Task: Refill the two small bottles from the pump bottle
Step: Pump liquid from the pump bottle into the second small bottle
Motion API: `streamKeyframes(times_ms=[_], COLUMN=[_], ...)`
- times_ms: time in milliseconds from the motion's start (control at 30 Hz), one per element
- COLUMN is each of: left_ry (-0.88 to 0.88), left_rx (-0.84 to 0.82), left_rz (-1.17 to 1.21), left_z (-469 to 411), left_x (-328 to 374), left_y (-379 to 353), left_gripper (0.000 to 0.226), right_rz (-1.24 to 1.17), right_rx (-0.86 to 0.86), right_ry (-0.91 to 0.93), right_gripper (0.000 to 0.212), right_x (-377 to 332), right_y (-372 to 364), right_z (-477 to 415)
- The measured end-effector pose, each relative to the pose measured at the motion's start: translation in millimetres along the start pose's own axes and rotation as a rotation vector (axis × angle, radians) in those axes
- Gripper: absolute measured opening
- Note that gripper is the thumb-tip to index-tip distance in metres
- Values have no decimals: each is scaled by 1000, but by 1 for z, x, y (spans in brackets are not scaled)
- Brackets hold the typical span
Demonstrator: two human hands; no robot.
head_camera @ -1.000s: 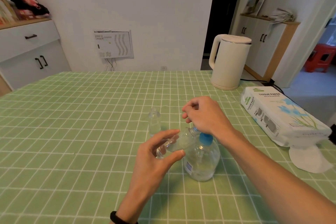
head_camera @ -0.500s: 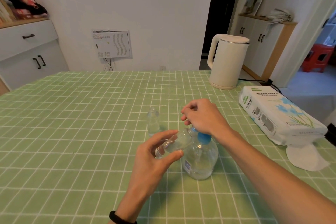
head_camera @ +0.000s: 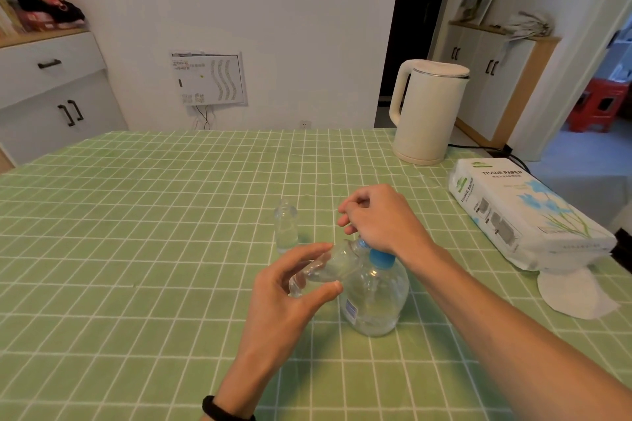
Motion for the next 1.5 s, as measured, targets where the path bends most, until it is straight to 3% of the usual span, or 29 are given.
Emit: streamKeyframes(times_ms=[367, 700, 1133, 1500], left_ry=[-7, 12, -14, 22], left_rx=[-6, -2, -4, -2], left_rz=[-4, 17, -9, -17], left_z=[0, 1, 0, 3], left_x=[5, -2, 8, 0], left_y=[1, -1, 2, 0], left_gripper=[50, 50, 48, 48], right_rz=[107, -39, 81, -10], right_rx=[8, 6, 36, 32], right_ry=[0, 3, 19, 23], right_gripper=[24, 28, 23, 26], right_x=[-12, 2, -12, -1], right_y=[5, 0, 8, 1], right_z=[3, 0, 4, 3])
Point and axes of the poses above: each hand's wrist, its own z-axis away from the middle knuckle, its own y-axis out of the back of the hand, x = y × z, the point moved 4 cm from there along -z, towards the middle knuckle, and after that the axes turned 14 degrees about -x, right-handed, at the moved point
